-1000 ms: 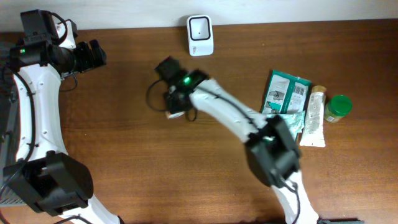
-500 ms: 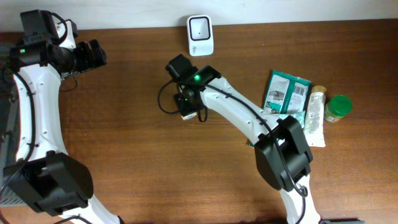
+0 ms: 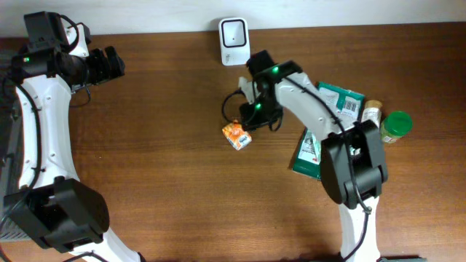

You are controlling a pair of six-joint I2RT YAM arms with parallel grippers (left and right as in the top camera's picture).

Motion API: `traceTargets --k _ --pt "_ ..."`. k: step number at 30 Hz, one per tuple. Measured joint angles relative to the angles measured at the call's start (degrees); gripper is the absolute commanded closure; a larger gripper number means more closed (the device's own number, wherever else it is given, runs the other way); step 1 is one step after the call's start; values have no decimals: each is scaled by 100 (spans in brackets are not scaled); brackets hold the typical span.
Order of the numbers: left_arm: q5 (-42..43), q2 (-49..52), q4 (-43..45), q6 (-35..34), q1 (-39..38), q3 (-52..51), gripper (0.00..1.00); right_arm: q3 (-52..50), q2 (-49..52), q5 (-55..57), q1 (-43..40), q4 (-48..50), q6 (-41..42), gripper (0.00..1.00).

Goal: Scan the item barcode

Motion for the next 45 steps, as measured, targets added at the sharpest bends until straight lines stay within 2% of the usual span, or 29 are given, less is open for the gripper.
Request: traceTargets --k 6,18,22,29,30,32,33,45 --pt "0 0 0 0 0 0 1 127 17 -223 -74 61 -142 47" --pt "-2 0 -2 0 0 0 1 -103 608 -549 -74 627 -208 49" --pt "-2 0 -2 0 0 0 1 -133 608 -636 -74 643 -214 59" --pt "0 0 -2 0 0 0 1 -236 608 -743 -74 734 -111 60" --pt "-2 0 -2 0 0 0 1 -273 597 -772 -74 785 -111 66" --pt "-2 0 -2 0 0 0 1 -332 573 -793 -74 852 -92 91" --pt "0 0 -2 0 0 0 1 -354 570 -802 -74 872 -85 96" --pt "0 0 -2 0 0 0 1 -404 564 -986 -81 898 44 96"
